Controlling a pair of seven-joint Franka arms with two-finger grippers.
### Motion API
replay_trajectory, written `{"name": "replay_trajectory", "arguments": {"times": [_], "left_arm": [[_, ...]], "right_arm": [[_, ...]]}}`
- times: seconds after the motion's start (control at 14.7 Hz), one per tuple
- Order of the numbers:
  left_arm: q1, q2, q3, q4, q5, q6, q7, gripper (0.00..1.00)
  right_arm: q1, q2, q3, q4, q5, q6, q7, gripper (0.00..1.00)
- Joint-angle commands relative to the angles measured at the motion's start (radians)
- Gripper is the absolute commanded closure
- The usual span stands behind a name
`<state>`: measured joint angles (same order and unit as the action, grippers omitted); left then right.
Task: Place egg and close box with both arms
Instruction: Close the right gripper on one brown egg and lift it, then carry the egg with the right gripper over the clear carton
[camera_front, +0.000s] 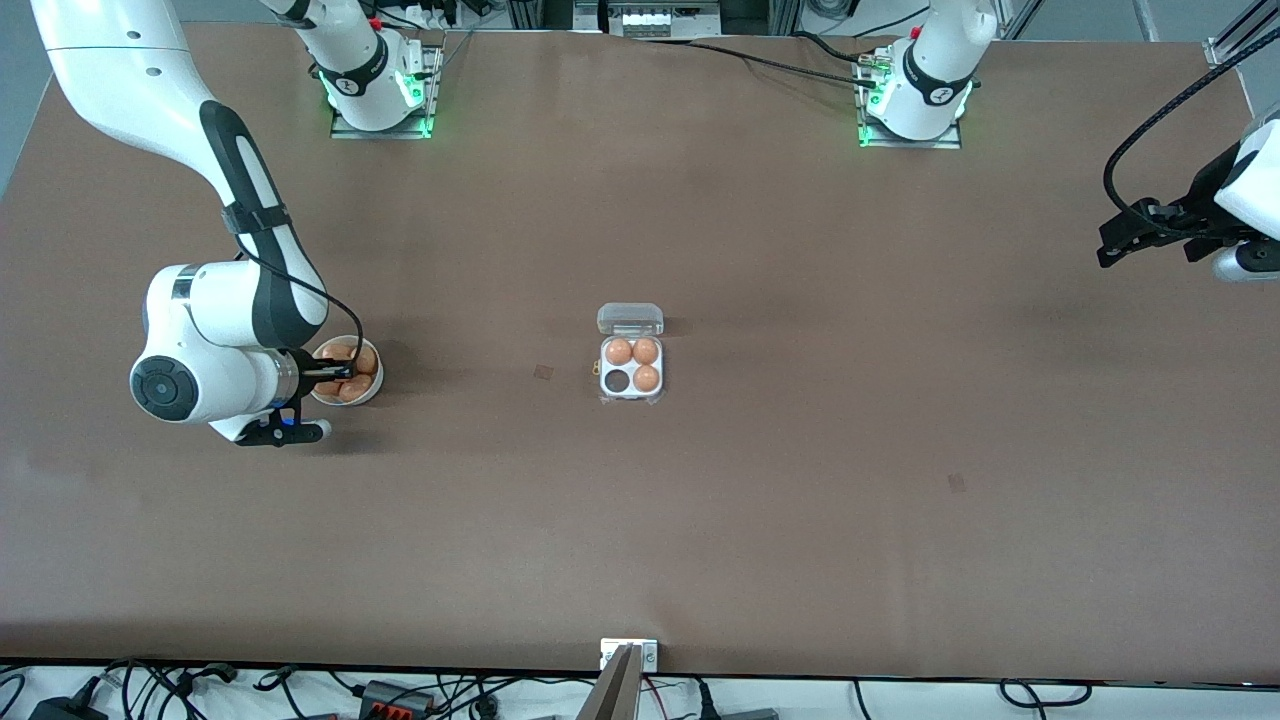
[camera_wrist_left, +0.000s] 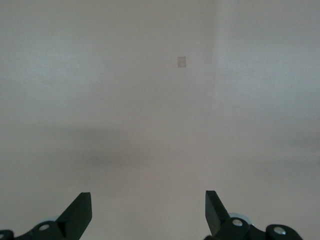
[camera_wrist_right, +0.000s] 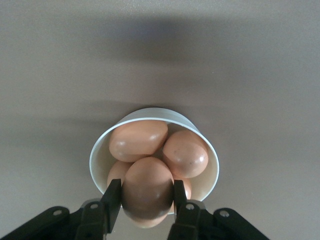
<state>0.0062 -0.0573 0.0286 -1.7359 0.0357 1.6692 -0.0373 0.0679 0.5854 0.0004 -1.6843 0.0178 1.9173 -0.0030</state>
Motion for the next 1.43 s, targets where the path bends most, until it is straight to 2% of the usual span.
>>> {"name": "replay_trajectory", "arguments": {"times": [0.0, 0.27, 0.41, 0.61, 0.82, 0.95, 1.36], "left_arm": [[0.003, 0.008, 0.001, 0.022, 0.004, -0.019, 0.002, 0.00], [0.003, 0.013, -0.001, 0.022, 0.004, -0.014, 0.002, 0.00], [0.004, 0.014, -0.001, 0.022, 0.004, -0.013, 0.002, 0.00], [0.003, 0.014, 0.001, 0.022, 0.004, -0.014, 0.004, 0.00], [0.005, 0.014, 0.001, 0.024, 0.004, -0.012, 0.004, 0.00], [0.005, 0.014, 0.001, 0.024, 0.004, -0.012, 0.004, 0.00], [0.005, 0.014, 0.001, 0.024, 0.004, -0.014, 0.004, 0.00]], "right_arm": [[0.007, -0.012, 0.006, 0.034, 0.028, -0.012, -0.006, 1.00], [0.016, -0.023, 0.084, 0.159, 0.086, -0.027, -0.003, 1.00], [0.056, -0.007, 0.102, 0.187, 0.109, 0.012, 0.008, 1.00], [0.150, 0.033, 0.104, 0.244, 0.126, 0.104, 0.046, 1.00], [0.261, 0.066, 0.102, 0.281, 0.122, 0.147, 0.177, 1.00], [0.303, 0.085, 0.104, 0.282, 0.123, 0.213, 0.303, 1.00], [0.447, 0.131, 0.093, 0.282, 0.111, 0.275, 0.446, 1.00]]}}
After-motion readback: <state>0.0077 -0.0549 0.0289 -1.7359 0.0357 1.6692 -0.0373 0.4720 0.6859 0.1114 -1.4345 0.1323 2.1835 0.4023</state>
